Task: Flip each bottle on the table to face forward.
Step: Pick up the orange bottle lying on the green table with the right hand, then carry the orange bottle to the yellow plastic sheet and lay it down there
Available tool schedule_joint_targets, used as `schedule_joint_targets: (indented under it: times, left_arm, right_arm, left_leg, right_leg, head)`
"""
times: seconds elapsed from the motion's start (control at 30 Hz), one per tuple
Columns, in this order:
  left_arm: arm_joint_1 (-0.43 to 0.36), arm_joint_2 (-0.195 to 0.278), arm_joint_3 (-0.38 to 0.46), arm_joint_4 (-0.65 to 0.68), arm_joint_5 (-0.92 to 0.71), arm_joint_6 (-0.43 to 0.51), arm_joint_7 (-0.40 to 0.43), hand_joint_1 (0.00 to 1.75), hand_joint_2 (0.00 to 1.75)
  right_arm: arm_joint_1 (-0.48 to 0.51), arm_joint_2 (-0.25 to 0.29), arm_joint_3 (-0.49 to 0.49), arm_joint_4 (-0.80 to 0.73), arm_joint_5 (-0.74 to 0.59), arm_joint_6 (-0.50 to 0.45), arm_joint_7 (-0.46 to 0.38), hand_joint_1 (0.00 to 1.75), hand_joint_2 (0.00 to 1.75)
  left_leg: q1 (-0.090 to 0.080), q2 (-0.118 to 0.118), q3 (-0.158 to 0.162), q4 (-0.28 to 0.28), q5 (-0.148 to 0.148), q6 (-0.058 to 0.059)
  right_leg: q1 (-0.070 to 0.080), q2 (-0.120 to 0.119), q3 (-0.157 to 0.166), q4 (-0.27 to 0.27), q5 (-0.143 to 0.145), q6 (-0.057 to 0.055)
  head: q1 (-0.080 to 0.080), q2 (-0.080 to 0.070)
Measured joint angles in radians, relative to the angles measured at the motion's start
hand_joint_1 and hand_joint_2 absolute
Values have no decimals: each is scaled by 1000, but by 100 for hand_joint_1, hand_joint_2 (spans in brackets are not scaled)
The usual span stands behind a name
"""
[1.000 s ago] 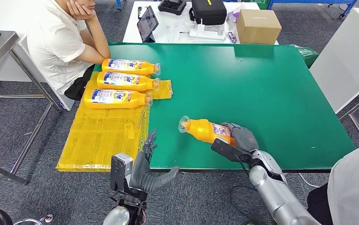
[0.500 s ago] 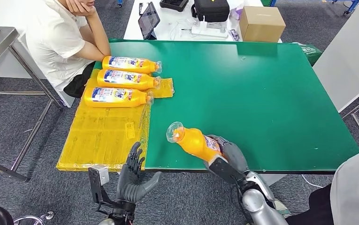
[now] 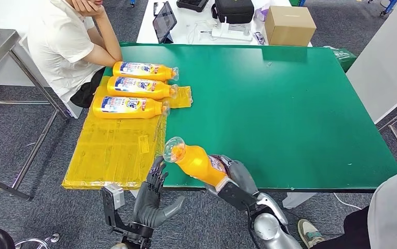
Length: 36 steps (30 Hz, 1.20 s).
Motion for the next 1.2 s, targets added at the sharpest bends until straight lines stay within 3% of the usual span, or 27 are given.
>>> schedule_joint_targets:
  times: [0.23,0.67,0.93,1.2]
  left_arm:
    - [-16,-2,-24,13,-82,20,-6,0,175]
    - [-82,-47,-21,90,-1,-17,7,0,175]
    - [-105,-65,-2,101,111,-29,9,0,175]
    - [-120,-74,8,100,116,-11,-8,0,175]
  right_arm:
    - [-8,20,28,9,-59,30,-2,174,175]
    - [-59,53,111,52,-108,55,-21,175,175]
    - [-92,68,172,87,-123,48,-30,159,175]
    - [-106,72,204,117,-136,40,-30,161,175]
  left_leg:
    - [0,0,0,0,0,0]
    - [0,0,-1,0,1,0]
    - [0,0,-1,0,1,0]
    - [0,0,-1,0,1,-1]
  right_leg:
    - [0,0,0,0,0,0]
    - [0,0,-1,0,0,0]
    - [0,0,-1,0,0,0]
    - [0,-1,-1,0,0,0]
  head:
    - [0,0]
    - [0,0]
    - [0,0]
    - [0,0]
